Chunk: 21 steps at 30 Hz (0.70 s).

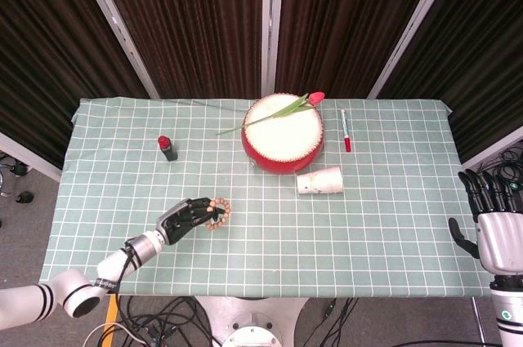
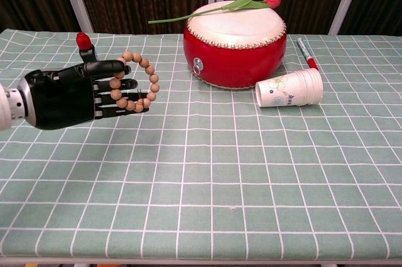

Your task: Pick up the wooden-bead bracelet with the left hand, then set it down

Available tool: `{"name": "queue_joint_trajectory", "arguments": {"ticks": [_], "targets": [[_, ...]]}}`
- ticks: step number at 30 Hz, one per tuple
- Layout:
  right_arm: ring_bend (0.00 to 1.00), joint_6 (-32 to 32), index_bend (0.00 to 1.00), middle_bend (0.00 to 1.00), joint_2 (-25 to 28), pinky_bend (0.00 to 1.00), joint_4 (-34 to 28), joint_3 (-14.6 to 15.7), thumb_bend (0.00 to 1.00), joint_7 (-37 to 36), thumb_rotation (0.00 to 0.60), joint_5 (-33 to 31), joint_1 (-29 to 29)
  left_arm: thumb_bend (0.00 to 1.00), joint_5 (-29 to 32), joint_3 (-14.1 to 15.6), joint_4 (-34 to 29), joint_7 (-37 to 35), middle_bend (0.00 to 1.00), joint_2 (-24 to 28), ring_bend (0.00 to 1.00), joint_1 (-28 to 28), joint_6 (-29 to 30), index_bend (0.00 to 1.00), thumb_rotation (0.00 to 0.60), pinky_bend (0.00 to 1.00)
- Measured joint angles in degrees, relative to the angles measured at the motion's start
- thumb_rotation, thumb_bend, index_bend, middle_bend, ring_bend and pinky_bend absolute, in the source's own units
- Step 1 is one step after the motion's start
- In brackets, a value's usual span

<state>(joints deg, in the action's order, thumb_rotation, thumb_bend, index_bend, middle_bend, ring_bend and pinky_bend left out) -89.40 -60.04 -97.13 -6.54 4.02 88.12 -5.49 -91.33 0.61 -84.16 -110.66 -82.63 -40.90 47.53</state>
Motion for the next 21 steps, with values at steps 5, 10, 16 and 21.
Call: {"name": "queue_joint_trajectory", "arguments": {"ticks": [5,10,16,21], "targets": [[0.0,-0.4,0.0,0.08,0.38,0.0,-0.33,-0.25,0.28,0.28,0.6,-0.05,0.09,0.48,-3.3,2.27,0.04,-8.7,0.54,0.84,0.26,-1.66,0.88,0.54,0.243,0.07],[0.0,-0.59,0.0,0.08,1.25,0.0,-0.97,-0.71,0.28,0.4,0.6,-0.16,0.03,0.48,-3.79,3.33,0.85,-8.94,0.54,0.69,0.26,-2.11,2.63,0.52,0.165,0.07],[0.0,-0.57,0.0,0.08,2.06,0.0,-1.37,-1.21,0.28,0.06,0.6,-0.28,-0.22,0.48,-1.55,3.08,1.64,-1.13,0.54,-0.06,0.26,-1.52,3.17,0.52,0.164,0.07],[0.0,-0.68,0.0,0.08,2.59,0.0,-1.47,-1.54,0.27,-0.62,0.6,-0.36,-0.33,0.48,3.09,2.02,1.32,10.59,0.56,-1.0,0.26,-0.16,3.2,0.52,0.171,0.07]]}}
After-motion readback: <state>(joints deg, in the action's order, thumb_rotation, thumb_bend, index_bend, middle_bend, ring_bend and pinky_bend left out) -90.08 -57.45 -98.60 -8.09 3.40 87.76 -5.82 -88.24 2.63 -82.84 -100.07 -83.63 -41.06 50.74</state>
